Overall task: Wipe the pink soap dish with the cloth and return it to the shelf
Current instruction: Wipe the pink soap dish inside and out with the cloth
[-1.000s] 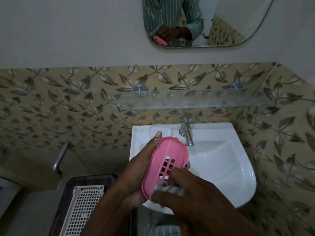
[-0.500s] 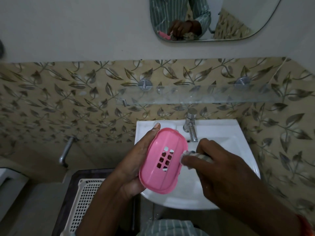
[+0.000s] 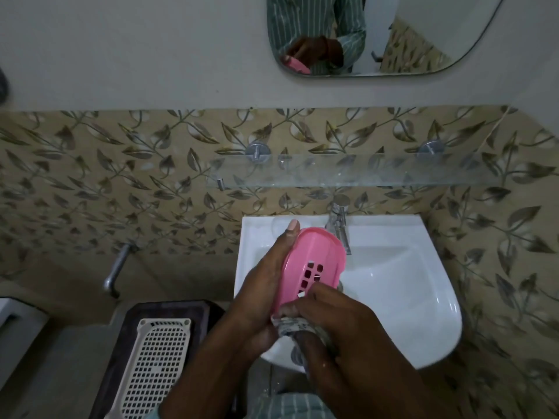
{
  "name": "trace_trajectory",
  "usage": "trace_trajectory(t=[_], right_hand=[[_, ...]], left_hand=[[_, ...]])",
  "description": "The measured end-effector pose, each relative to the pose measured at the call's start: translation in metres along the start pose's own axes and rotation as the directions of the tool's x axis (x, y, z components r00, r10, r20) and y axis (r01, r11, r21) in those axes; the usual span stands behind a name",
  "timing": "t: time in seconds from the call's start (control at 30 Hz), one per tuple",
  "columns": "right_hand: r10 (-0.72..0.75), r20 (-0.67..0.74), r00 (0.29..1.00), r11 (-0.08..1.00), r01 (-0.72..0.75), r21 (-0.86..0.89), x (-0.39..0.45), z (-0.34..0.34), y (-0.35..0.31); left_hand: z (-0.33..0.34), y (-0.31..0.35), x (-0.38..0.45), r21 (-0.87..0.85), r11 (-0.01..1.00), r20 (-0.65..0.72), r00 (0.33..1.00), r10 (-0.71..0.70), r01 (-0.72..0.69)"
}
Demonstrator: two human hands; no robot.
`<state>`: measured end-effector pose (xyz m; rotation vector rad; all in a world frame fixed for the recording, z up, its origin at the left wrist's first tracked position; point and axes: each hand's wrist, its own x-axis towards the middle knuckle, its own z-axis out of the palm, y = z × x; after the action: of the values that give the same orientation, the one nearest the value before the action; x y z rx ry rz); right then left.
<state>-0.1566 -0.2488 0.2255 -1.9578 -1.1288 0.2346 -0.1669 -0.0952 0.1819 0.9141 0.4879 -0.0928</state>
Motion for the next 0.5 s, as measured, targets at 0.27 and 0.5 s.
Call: trace_trajectory(t=[0.27, 0.5], right_hand=[[-0.01, -0.463, 0.886, 0.972, -0.1, -0.213, 0.016, -0.012, 0.014], [0.083, -0.539, 0.838, 0.892, -0.304, -0.335, 0.014, -0.013, 0.032]], left_hand=[[0.011, -0.021, -0.01, 0.026, 0.996, 0.065, 0.994, -0.083, 0.082], [-0.004, -0.013, -0.007, 0.098, 0.994, 0.061, 0.997, 0.04, -0.045]])
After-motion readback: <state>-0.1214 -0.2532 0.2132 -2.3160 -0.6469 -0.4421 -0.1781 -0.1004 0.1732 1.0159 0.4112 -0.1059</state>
